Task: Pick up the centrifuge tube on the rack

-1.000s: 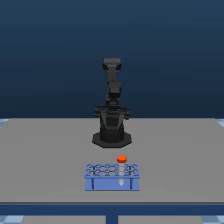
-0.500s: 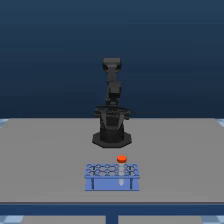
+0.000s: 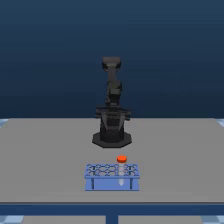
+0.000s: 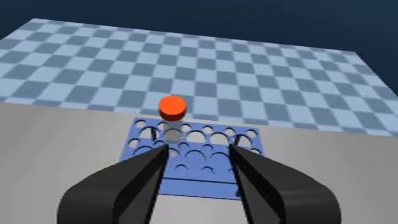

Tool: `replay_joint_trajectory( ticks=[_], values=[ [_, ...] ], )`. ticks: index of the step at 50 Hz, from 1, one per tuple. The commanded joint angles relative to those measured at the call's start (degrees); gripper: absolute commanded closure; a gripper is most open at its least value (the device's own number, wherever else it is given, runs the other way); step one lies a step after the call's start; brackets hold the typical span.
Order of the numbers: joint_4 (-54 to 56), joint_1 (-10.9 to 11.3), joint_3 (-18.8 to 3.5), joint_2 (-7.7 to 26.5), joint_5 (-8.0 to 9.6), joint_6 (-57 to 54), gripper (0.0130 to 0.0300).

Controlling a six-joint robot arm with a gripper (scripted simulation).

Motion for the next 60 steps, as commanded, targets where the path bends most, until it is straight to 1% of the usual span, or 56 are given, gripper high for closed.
replay_joint_trajectory(
  ticks=[1, 5, 8, 10, 13, 15, 18, 20, 23, 25, 28, 30, 31, 32, 33, 35, 36, 37, 38, 40, 41, 42, 43, 45, 46, 47, 48, 50, 51, 52, 53, 55, 56, 57, 58, 60],
  values=[
    [4.34, 0.55, -0.44, 0.97, -0.70, -4.87, 0.0130],
    [6.21, 0.75, -0.67, 1.49, -0.91, -6.56, 0.0130],
    [9.61, 1.15, -1.15, 2.55, -1.35, -9.61, 0.0130],
    [9.61, 1.15, -1.15, 2.55, -1.35, -9.61, 0.0130],
    [12.58, 1.55, -1.68, 3.68, -1.79, -12.21, 0.0130],
    [12.58, 1.55, -1.68, 3.68, -1.79, -12.21, 0.0130],
    [15.13, 1.95, -2.26, 4.87, -2.24, -14.36, 0.0130],
    [15.13, 1.95, -2.26, 4.87, -2.24, -14.36, 0.0130],
    [17.28, 2.37, -2.92, 6.19, -2.70, -16.06, 0.0130],
    [17.28, 2.37, -2.92, 6.19, -2.70, -16.06, 0.0130],
    [19.06, 2.82, -3.73, 7.71, -3.19, -17.33, 0.0130],
    [19.06, 2.82, -3.73, 7.71, -3.19, -17.33, 0.0130],
    [19.82, 3.07, -4.21, 8.59, -3.45, -17.80, 0.0130],
    [19.82, 3.07, -4.21, 8.59, -3.45, -17.80, 0.0130],
    [20.51, 3.34, -4.78, 9.59, -3.73, -18.16, 0.0130],
    [20.51, 3.34, -4.78, 9.59, -3.73, -18.16, 0.0130],
    [21.16, 3.62, -5.43, 10.71, -4.02, -18.43, 0.0130],
    [21.16, 3.62, -5.43, 10.71, -4.02, -18.43, 0.0130],
    [21.81, 3.92, -6.16, 11.91, -4.29, -18.68, 0.0130],
    [21.81, 3.92, -6.16, 11.91, -4.29, -18.68, 0.0130],
    [22.53, 4.19, -6.89, 13.07, -4.52, -19.01, 0.0130],
    [22.53, 4.19, -6.89, 13.07, -4.52, -19.01, 0.0130],
    [23.34, 4.44, -7.62, 14.20, -4.72, -19.45, 0.0130],
    [23.34, 4.44, -7.62, 14.20, -4.72, -19.45, 0.0130],
    [24.27, 4.69, -8.39, 15.35, -4.88, -19.98, 0.0130],
    [24.27, 4.69, -8.39, 15.35, -4.88, -19.98, 0.0130],
    [25.28, 4.93, -9.21, 16.54, -5.03, -20.61, 0.0130],
    [25.28, 4.93, -9.21, 16.54, -5.03, -20.61, 0.0130],
    [26.40, 5.17, -10.08, 17.78, -5.15, -21.30, 0.0130],
    [26.40, 5.17, -10.08, 17.78, -5.15, -21.30, 0.0130],
    [27.59, 5.42, -11.05, 19.11, -5.25, -22.05, 0.0130],
    [27.59, 5.42, -11.05, 19.11, -5.25, -22.05, 0.0130],
    [28.79, 5.66, -12.05, 20.46, -5.32, -22.80, 0.0130],
    [28.79, 5.66, -12.05, 20.46, -5.32, -22.80, 0.0130],
    [29.99, 5.87, -13.03, 21.73, -5.35, -23.57, 0.0130],
    [29.99, 5.87, -13.03, 21.73, -5.35, -23.57, 0.0130]
  ],
)
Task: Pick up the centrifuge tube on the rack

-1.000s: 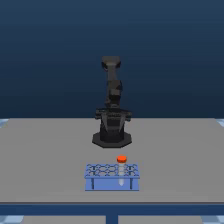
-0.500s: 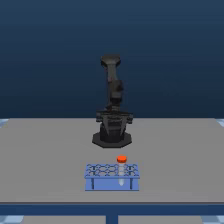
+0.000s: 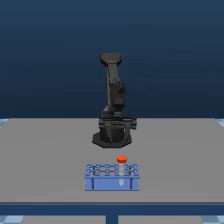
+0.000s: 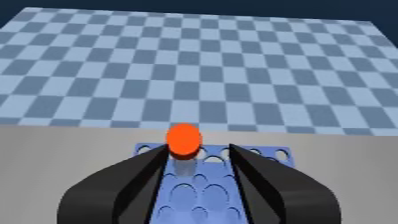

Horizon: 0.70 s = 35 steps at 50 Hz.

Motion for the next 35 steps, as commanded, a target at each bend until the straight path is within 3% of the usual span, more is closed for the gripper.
replay_joint_trajectory(
  ticks=[1, 18, 35],
  values=[
    [2.71, 0.70, -2.03, 2.46, -0.31, -2.16, 0.0130],
    [11.33, 1.42, -6.88, 7.83, 0.12, -8.98, 0.0130],
    [15.13, 1.69, -8.97, 10.10, 0.34, -12.04, 0.0130]
  ],
)
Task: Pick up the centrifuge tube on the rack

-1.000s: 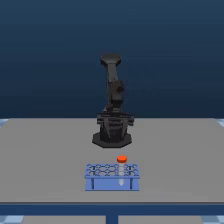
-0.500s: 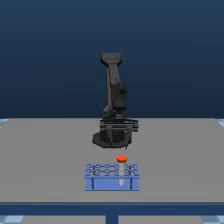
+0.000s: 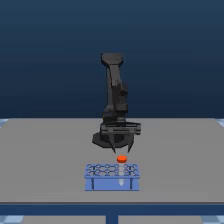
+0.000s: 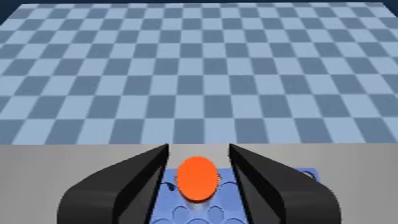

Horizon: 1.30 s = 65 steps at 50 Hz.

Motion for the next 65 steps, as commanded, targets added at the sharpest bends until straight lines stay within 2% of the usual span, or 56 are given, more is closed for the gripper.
replay_joint_trajectory(
  ticks=[1, 15, 40, 55, 65],
  values=[
    [0.78, 0.11, -0.47, 0.50, 0.11, -0.96, 0.0130],
    [0.27, 0.17, -0.83, 1.14, 0.03, -0.28, 0.0130],
    [-7.88, 0.11, 0.28, 1.37, -0.82, 7.78, 0.0130],
    [-14.43, 0.12, 0.86, 2.35, -1.87, 14.45, 0.0130],
    [-20.43, 0.12, 1.54, 3.44, -3.20, 20.56, 0.0130]
  ],
)
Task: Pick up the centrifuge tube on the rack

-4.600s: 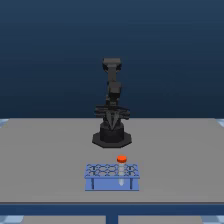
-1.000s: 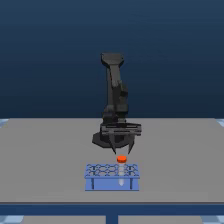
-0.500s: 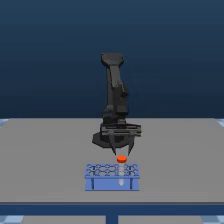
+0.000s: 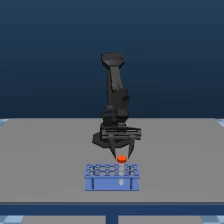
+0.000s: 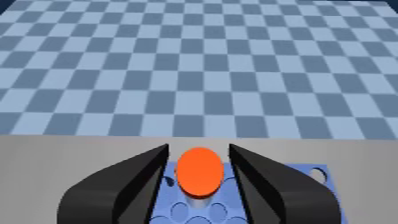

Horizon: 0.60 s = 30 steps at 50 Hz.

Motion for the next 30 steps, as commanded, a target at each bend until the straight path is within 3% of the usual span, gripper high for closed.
replay_joint_trajectory(
  ticks=[1, 18, 30],
  values=[
    [-3.28, 0.00, 0.39, 0.61, -1.24, 4.15, 0.0130],
    [-10.21, 0.00, 1.43, 2.55, -3.72, 11.27, 0.0130],
    [-11.85, 0.00, 1.72, 3.16, -4.51, 12.96, 0.0130]
  ],
)
